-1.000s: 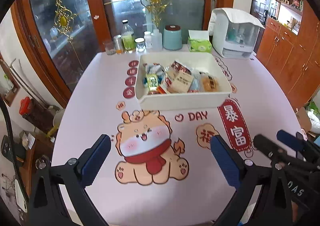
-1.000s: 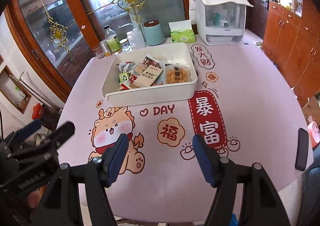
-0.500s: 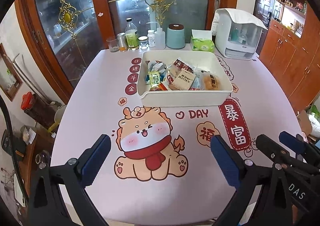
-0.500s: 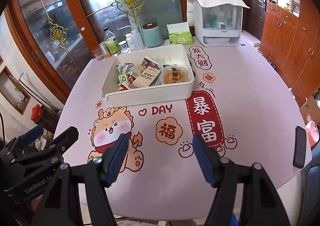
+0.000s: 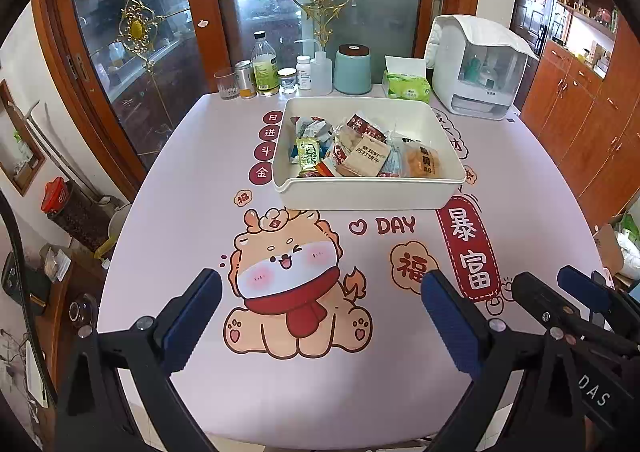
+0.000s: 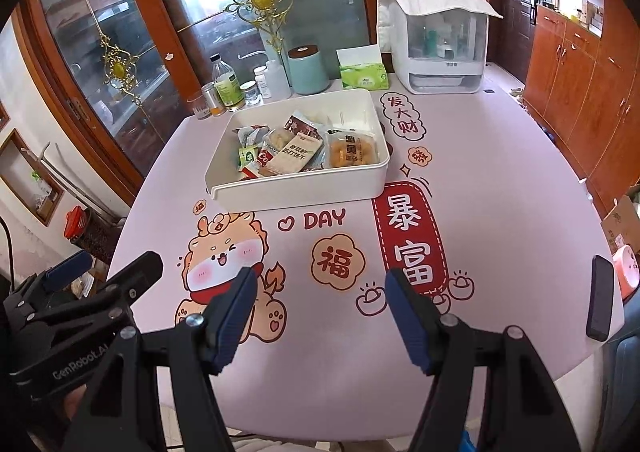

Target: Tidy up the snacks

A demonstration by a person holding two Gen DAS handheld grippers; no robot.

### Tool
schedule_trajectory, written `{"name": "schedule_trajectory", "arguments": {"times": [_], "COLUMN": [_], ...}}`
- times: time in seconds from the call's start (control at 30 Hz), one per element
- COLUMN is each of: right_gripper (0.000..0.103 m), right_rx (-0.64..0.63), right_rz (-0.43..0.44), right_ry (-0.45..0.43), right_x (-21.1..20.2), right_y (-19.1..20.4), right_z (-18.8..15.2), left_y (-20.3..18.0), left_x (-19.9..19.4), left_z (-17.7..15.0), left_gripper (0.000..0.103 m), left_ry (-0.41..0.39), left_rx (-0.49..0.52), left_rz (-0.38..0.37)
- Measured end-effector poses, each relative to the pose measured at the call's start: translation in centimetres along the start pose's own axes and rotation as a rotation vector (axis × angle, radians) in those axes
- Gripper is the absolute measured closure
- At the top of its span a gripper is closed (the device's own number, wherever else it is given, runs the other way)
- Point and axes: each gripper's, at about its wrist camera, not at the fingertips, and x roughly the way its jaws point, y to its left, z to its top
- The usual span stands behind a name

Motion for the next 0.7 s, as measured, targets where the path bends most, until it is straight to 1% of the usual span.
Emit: {"name": "schedule_trajectory", "arguments": {"times": [0.7], "right_gripper": [0.036], "right_rx": [0.001], "right_rz": [0.008], "right_ry": [0.008], "right_x": [0.25], "right_y": [-0.34], "right_z": [-0.32], "left_y": [-0.42], "left_x": [0.37], "left_z": [-0.65], "left_gripper": [0.003], "left_ry": [0.013], "left_rx": [-0.011], "left_rz": [0.010]}}
